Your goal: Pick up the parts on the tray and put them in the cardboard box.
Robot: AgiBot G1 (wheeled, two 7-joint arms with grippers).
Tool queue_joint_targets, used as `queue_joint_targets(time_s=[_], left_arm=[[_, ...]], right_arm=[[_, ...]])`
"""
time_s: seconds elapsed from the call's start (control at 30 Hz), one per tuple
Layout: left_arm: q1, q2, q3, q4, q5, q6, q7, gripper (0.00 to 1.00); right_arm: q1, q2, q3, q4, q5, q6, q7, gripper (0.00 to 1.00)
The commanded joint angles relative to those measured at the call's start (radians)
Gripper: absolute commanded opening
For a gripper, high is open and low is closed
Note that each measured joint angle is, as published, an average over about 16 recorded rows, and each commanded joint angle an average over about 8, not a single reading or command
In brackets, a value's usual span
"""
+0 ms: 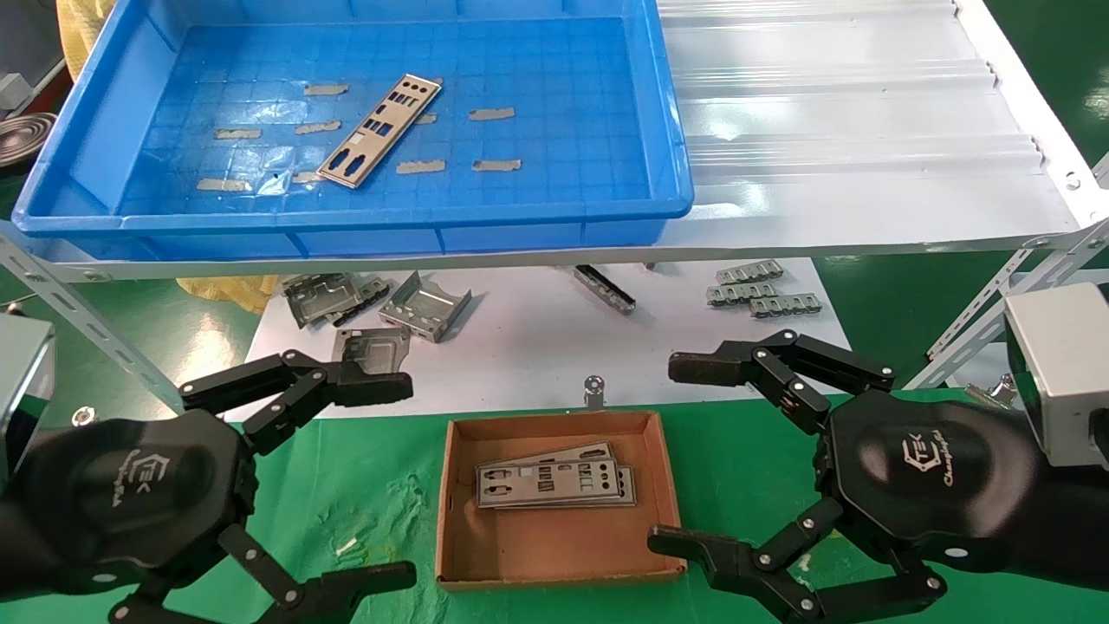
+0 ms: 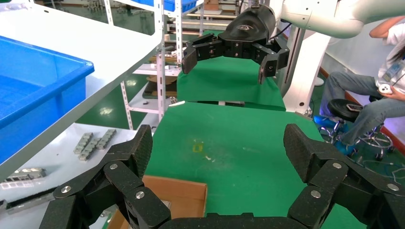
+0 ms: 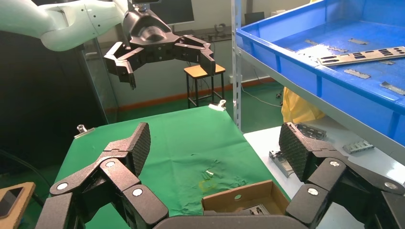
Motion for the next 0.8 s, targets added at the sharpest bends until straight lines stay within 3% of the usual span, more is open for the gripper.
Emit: queue_joint_targets(time_s=[0.03, 0.2, 0.23, 0.47, 0.5, 0.8], left_arm=[[0.000, 0.000, 0.000, 0.000, 0.000, 0.000, 0.000, 1.00], [0.000, 0.000, 0.000, 0.000, 0.000, 0.000, 0.000, 1.00], [0.000, 0.000, 0.000, 0.000, 0.000, 0.000, 0.000, 1.00], [0.000, 0.000, 0.000, 0.000, 0.000, 0.000, 0.000, 1.00], [0.000, 0.000, 0.000, 0.000, 0.000, 0.000, 0.000, 1.00], [0.000, 0.000, 0.000, 0.000, 0.000, 0.000, 0.000, 1.00]], right_arm=[[0.000, 0.000, 0.000, 0.000, 0.000, 0.000, 0.000, 1.00], [0.000, 0.000, 0.000, 0.000, 0.000, 0.000, 0.000, 1.00], [0.000, 0.000, 0.000, 0.000, 0.000, 0.000, 0.000, 0.95], [0.000, 0.000, 0.000, 0.000, 0.000, 0.000, 0.000, 0.08], [0.000, 0.000, 0.000, 0.000, 0.000, 0.000, 0.000, 0.00], [0.000, 0.000, 0.000, 0.000, 0.000, 0.000, 0.000, 0.00]])
